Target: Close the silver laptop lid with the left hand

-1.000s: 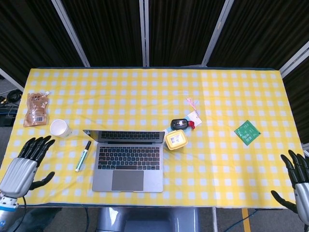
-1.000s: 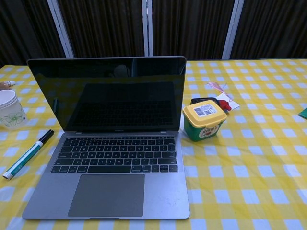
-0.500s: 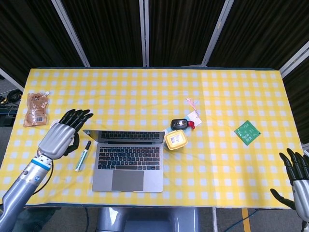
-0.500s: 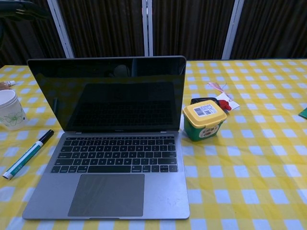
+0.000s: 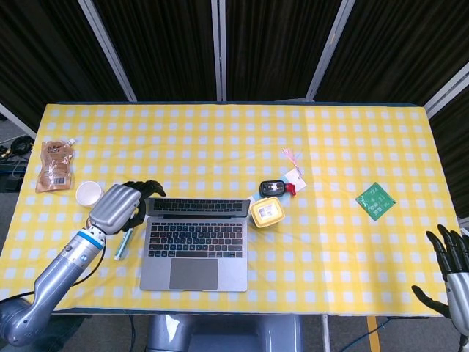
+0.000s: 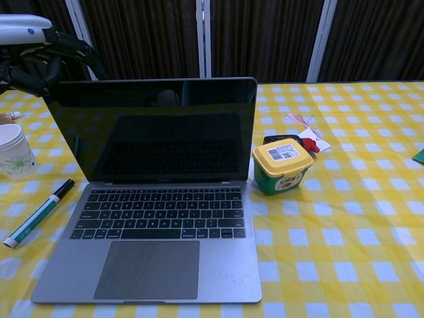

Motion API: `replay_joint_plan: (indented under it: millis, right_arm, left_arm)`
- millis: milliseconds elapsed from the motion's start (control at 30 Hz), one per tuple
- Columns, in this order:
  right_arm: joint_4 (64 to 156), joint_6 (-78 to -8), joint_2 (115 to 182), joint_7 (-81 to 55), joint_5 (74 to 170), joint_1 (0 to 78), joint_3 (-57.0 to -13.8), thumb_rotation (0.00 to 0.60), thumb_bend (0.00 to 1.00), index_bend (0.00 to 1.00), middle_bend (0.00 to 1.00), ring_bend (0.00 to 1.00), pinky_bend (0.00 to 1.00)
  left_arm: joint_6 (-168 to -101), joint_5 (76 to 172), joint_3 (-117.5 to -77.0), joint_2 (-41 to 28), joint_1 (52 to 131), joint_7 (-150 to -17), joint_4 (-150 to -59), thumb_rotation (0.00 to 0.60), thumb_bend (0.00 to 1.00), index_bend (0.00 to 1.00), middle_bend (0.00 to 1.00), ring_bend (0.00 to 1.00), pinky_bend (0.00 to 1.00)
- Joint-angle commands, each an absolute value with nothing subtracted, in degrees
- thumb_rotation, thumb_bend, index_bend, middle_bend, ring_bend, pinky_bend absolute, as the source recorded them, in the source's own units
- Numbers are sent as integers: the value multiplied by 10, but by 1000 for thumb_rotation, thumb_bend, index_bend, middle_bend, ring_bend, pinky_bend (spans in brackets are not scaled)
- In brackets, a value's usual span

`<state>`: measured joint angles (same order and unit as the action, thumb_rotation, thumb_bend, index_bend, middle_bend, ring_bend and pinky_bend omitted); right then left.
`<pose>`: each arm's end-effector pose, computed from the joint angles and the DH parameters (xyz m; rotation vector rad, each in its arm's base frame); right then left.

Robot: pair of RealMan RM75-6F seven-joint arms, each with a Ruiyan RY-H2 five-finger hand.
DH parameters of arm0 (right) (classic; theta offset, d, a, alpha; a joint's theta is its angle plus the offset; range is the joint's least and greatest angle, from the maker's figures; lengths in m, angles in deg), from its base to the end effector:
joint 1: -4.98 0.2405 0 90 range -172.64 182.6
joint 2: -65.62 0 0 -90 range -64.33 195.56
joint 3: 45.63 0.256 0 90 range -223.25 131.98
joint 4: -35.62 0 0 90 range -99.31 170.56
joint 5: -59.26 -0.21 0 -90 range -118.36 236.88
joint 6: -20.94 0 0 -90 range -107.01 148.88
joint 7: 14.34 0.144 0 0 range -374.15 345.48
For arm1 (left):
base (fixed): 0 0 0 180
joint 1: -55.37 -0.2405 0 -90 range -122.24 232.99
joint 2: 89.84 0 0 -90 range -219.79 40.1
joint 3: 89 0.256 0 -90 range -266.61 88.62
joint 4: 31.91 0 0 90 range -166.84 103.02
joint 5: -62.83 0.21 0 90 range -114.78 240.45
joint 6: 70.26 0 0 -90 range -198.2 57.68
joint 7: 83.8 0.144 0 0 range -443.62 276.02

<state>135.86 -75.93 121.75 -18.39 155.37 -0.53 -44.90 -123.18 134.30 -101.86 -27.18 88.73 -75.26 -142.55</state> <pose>-0.2875 -0.1175 0.2020 1.3602 -0.7706 0.9149 -0.1431 0.2988 0.0955 -1.8709 -1.0732 -1.0455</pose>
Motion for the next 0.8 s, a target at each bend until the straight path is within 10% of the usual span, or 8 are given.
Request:
replay_joint_plan:
  millis: [33,800]
  right_arm:
    - [1359,-760,1217,-183,1554,-6,-449,600,0,63,0,0,0]
    - [1362,-766,1215,-182,1558,-8,-450,600,0,63,0,0,0]
  left_arm:
    - [-1229,1344,-1013,-279,888,-759,-1428,600,1000,349,256,310,331]
    - [-1237,1468,-920,-340,841,-853,-1478,600,1000,363,259,322,322]
